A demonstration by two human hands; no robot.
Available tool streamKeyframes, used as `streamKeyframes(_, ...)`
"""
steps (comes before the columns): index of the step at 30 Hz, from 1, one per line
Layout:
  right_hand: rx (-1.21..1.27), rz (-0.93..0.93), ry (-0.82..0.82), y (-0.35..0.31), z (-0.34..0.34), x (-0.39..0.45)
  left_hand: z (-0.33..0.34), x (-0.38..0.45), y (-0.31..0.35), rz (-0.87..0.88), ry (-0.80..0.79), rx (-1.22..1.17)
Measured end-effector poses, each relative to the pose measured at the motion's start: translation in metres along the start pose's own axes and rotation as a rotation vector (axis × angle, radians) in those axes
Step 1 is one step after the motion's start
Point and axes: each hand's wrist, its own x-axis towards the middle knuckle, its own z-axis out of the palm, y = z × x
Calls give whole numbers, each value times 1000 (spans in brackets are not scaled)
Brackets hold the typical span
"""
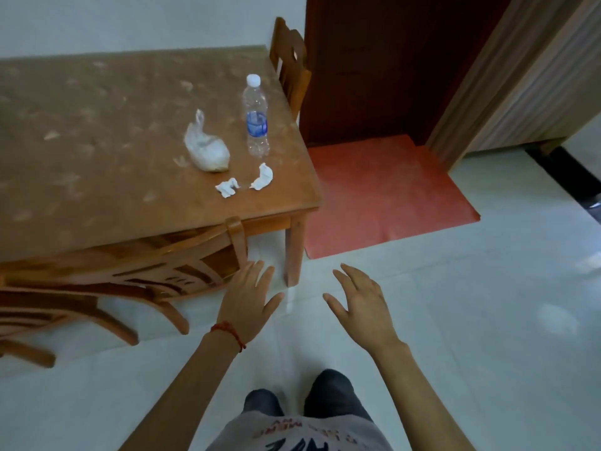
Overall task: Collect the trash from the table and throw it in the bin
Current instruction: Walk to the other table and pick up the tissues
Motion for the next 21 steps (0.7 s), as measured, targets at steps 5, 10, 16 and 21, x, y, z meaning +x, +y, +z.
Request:
streamKeyframes(5,-11,-43,-38,14,-3,58,2,47,-3,-33,23,-11)
streamKeyframes(10,-11,-118,-76,33,-10,130,0,97,3,-74,65,-7)
streamKeyframes(16,29,-196,-123,54,-30,206,-15,151,15,-194,40,-34)
streamKeyframes(21,42,-258,-200,63,-34,257,-13,189,8,-282,78,-40)
